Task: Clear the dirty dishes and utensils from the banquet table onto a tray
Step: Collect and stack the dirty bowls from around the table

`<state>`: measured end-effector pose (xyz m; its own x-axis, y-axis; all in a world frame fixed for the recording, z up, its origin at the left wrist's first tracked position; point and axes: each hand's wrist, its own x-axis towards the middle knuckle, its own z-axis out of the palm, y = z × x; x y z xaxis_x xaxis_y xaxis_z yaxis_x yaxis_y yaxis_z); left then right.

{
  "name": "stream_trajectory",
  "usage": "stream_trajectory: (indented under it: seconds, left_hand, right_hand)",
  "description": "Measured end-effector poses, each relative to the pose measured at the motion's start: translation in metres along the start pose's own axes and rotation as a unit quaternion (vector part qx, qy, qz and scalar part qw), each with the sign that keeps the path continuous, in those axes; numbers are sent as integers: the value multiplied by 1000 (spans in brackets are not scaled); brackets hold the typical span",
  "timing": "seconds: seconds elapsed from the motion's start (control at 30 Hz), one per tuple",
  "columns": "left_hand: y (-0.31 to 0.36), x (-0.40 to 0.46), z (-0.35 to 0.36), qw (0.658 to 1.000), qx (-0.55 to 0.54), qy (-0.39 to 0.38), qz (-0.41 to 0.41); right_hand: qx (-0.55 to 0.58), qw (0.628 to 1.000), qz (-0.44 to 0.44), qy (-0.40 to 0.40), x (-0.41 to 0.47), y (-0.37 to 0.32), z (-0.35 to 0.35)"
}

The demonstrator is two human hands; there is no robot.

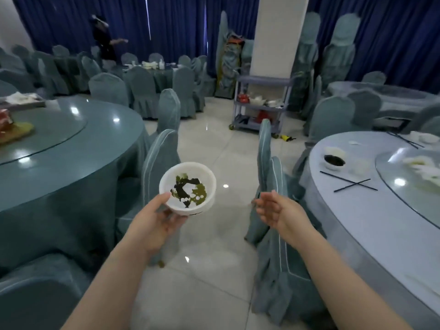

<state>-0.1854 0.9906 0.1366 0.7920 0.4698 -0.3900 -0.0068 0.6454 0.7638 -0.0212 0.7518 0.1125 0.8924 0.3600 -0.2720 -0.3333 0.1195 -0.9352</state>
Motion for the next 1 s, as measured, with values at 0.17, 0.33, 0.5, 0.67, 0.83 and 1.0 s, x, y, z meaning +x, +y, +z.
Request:
stream_trajectory:
  seconds: [0.17, 0.33, 0.5, 0.67, 0.83, 1.0]
  left_hand:
    - [25, 112, 71, 998, -4, -41, -37]
    - [45, 229, 132, 995, -16, -74, -68]
    - [64, 341, 204, 988, 3, -128, -91]
    - [72, 437, 283, 969, 58, -197, -136]
    - [52, 508, 349, 945, 112, -249, -182]
    - [17, 583, 415, 927, 169, -263, -207]
  right_hand:
    - [31, 998, -7, 63, 86, -37, -30]
    - [38, 992, -6, 119, 168, -61, -49]
    - [66, 975, -32, 211, 244, -93, -61]
    - [76, 947, -44, 309, 303, -124, -80]
    - [96, 910, -16, 403, 347, -121, -121]
    - [127, 877, 12, 462, 413, -106, -189]
